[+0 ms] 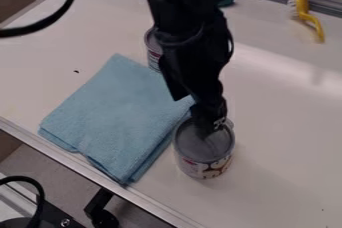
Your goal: Move the object from middle of the table to up side
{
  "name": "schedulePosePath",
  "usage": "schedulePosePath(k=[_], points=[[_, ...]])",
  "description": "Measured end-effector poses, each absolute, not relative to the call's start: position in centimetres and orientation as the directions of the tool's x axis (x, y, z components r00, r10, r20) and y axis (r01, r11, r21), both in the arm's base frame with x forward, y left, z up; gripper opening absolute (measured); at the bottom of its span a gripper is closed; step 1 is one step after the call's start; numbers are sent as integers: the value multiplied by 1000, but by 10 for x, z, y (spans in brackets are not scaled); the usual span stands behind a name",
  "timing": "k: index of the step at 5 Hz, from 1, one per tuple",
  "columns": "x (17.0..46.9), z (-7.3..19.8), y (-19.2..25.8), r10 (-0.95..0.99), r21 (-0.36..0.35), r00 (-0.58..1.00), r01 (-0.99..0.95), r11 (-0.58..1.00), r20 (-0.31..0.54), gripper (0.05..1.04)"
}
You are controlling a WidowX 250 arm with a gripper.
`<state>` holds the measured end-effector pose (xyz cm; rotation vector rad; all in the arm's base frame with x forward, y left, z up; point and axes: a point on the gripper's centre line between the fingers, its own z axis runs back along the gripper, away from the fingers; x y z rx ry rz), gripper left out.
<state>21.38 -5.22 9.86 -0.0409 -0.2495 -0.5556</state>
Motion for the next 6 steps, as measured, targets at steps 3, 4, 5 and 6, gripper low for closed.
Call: schedulePosePath(k=[3, 4, 5, 6], points=[[180, 79, -34, -429, 0, 896, 432, 902, 115, 1000], [174, 71, -30, -394, 32, 915, 393, 919, 92, 1000], [171, 53, -31, -363, 41, 932, 363, 931, 2, 1000], [175, 53, -36, -344, 42, 939, 343, 939, 25, 1000]])
